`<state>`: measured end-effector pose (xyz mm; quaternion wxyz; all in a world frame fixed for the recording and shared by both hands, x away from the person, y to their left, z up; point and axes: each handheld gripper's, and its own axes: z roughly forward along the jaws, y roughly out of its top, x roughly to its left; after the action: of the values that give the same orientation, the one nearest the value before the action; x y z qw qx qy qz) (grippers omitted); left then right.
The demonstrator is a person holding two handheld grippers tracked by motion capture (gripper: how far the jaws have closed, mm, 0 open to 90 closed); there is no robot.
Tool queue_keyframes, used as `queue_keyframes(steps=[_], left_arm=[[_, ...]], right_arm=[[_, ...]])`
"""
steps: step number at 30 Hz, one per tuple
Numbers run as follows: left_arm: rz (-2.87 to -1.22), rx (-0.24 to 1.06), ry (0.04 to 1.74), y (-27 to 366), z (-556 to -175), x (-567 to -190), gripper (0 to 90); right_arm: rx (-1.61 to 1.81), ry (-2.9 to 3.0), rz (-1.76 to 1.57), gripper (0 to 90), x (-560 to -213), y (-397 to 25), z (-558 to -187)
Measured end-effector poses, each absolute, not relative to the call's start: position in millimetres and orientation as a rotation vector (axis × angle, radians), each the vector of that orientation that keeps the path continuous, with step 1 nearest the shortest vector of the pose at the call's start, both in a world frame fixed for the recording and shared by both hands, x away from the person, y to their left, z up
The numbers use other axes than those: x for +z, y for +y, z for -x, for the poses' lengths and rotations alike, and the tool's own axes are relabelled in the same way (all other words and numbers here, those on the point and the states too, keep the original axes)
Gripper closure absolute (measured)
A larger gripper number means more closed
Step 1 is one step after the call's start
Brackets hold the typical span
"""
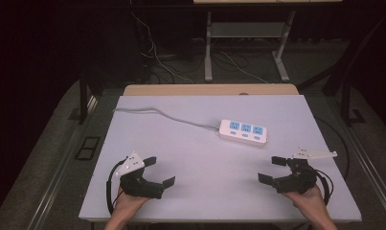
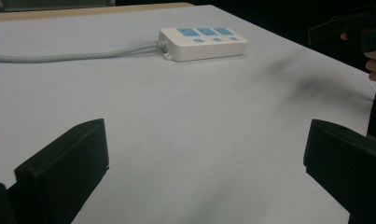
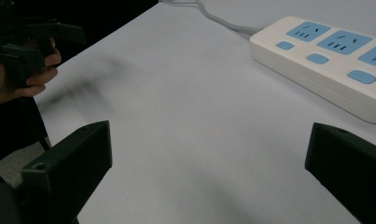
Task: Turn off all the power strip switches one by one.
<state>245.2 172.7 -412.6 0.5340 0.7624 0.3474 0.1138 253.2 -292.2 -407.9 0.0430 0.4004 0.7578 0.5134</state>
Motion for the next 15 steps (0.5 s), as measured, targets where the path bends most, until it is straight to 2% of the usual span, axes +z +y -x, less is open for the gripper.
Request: queue_keyframes(steps=[15], left_arm=[[-1.836, 0.248, 0.826, 171.6, -246.5, -414.7, 0.0]], right_arm=[[1.548, 2.34, -1.223, 0.4, -408.4, -293.3, -251.5]])
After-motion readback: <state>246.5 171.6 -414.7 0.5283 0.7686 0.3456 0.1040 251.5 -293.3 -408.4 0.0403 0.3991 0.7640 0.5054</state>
